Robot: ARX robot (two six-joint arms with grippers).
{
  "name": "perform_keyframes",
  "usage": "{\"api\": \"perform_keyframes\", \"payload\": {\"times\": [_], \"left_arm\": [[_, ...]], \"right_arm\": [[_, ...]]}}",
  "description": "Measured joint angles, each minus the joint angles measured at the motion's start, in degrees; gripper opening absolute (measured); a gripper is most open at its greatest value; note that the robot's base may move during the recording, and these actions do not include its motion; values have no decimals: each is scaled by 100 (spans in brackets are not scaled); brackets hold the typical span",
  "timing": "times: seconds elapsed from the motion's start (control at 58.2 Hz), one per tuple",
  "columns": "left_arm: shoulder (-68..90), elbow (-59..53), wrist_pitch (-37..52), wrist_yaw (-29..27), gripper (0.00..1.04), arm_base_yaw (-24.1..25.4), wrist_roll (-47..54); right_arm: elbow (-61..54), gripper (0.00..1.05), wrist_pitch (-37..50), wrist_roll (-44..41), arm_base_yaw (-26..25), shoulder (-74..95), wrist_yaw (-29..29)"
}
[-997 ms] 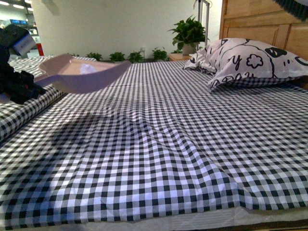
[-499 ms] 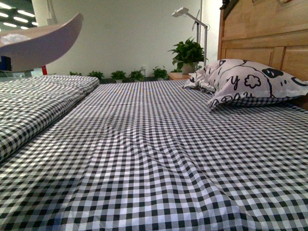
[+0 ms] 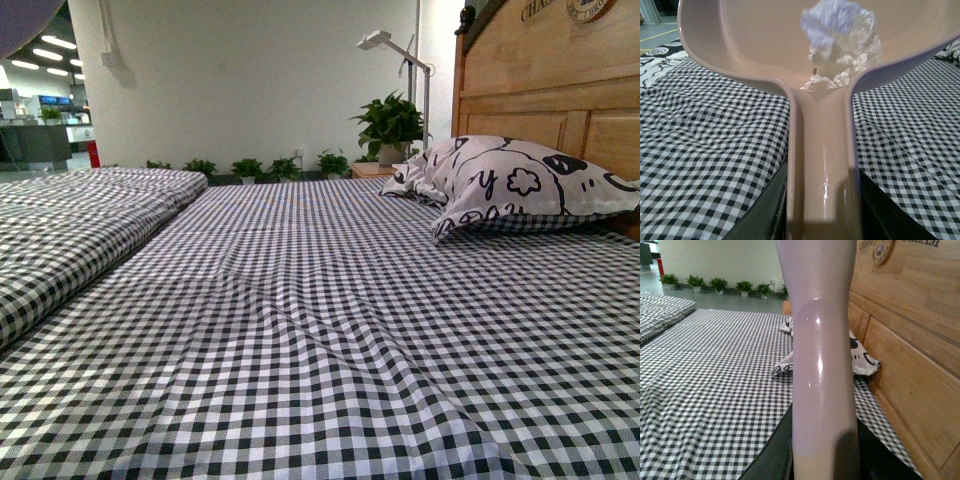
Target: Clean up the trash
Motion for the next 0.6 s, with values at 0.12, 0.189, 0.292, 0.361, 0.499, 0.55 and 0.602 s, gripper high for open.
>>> {"api": "perform_keyframes", "payload": {"times": [0.12,0.189,0.292,0.361,0.499,0.55,0.602], "left_arm": [[-262,-192,-87,-103,28,-133,-85],[-356,-291,-98,-181,28,-184,-111],[-435,-398,-79,-254,28,-208,-125],[-492,-485,-52,-315,28,-227,-122],[-501,-496,-52,-315,28,-236,-122],[-501,-496,-52,-315,28,-238,-122],[-503,-496,-52,-315,28,-238,-122]], "right_arm": [[-26,19,-57,70,4,-101,-15],[-26,19,-94,98,39,-170,-13],[-26,19,-142,105,92,-260,35],[-63,19,-210,105,162,-343,79],[-90,19,-398,109,184,-385,229],[-90,19,-400,114,184,-385,249],[-90,19,-400,114,184,-385,247]]}}
